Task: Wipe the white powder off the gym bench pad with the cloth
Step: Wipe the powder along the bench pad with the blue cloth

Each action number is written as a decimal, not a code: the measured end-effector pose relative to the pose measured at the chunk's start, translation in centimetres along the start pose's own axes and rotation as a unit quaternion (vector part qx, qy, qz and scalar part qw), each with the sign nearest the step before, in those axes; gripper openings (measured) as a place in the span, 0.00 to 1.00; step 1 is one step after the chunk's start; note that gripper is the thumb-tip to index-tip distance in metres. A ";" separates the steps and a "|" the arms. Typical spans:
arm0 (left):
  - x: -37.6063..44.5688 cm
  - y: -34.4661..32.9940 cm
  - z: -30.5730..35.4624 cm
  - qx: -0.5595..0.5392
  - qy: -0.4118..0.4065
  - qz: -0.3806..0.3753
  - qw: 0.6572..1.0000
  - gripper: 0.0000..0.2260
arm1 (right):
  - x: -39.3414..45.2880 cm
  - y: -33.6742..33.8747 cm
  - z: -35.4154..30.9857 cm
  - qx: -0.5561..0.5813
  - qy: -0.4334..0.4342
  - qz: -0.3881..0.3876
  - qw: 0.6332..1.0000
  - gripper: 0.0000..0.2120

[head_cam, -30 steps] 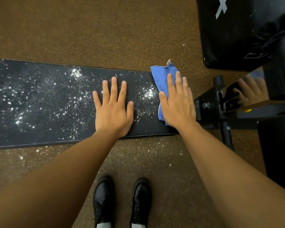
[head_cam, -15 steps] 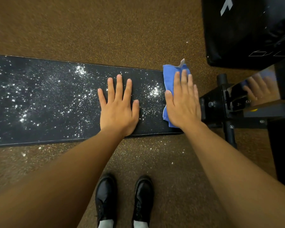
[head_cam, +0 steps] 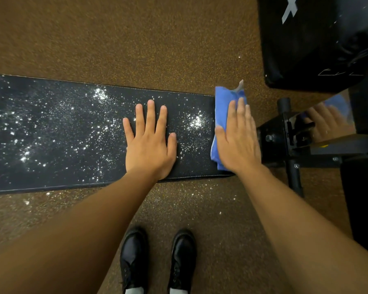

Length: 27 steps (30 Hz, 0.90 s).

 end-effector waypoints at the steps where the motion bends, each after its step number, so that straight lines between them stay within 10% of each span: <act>1: 0.0 0.0 0.0 0.000 0.001 -0.001 1.000 0.29 | -1.7 -0.1 0.3 0.008 0.006 0.002 1.000 0.33; 22: 0.0 -0.1 0.1 0.005 0.004 -0.004 1.000 0.29 | 1.4 0.0 -1.0 -0.040 -0.059 0.001 0.997 0.32; 27: 0.0 0.0 0.1 0.003 0.001 -0.005 1.000 0.29 | -1.6 -0.3 -1.6 -0.074 0.035 0.013 0.997 0.32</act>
Point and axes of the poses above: each hand's wrist, its own x-axis towards the middle knuckle, its own y-axis out of the back of the hand, z = x × y, the point moved 5 cm from there along x, towards the middle knuckle, and after that the axes turned 8 degrees about -y, right-handed, at the moved point
